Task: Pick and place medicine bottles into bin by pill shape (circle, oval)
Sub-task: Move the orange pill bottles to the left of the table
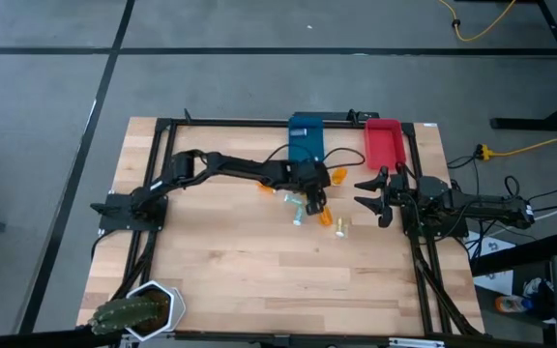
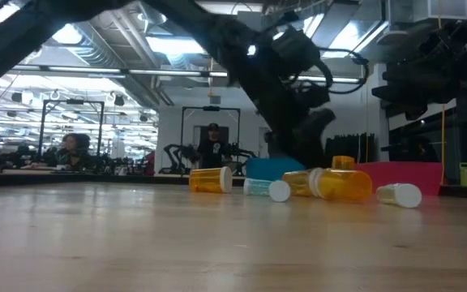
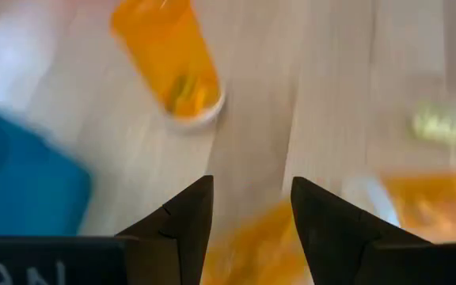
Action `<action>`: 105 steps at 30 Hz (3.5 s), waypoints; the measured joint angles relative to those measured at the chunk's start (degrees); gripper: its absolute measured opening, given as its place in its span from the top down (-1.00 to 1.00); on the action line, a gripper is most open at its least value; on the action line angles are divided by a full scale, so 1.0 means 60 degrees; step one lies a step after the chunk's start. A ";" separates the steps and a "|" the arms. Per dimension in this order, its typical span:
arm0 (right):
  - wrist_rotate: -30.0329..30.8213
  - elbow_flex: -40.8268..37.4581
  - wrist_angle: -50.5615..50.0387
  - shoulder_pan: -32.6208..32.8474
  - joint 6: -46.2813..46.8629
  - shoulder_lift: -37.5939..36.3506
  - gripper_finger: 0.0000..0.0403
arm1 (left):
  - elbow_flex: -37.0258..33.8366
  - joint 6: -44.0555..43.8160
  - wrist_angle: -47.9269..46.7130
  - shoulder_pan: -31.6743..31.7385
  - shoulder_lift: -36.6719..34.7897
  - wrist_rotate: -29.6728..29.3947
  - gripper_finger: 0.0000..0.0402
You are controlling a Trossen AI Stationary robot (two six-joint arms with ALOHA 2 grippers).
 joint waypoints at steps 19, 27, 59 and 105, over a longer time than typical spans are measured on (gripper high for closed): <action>-0.0113 0.0000 -0.0023 -0.0001 0.0054 0.0018 -0.08 | -0.1032 -0.2276 -0.8068 0.0364 -0.2590 -0.2376 0.18; -0.0110 0.0000 -0.0025 -0.0003 0.0044 0.0025 -0.08 | -0.3756 -0.2840 -0.6260 0.0828 -0.2659 -0.1504 0.18; -0.0186 0.0000 -0.0036 -0.0003 0.0047 0.0080 -0.08 | 0.0459 -0.0412 -0.3204 -0.0110 -0.0173 -0.0631 0.18; -0.0260 0.0000 0.0697 -0.0004 -0.0465 0.0055 -0.08 | 0.0477 -0.2014 -0.0628 -0.1704 0.0253 0.0816 0.18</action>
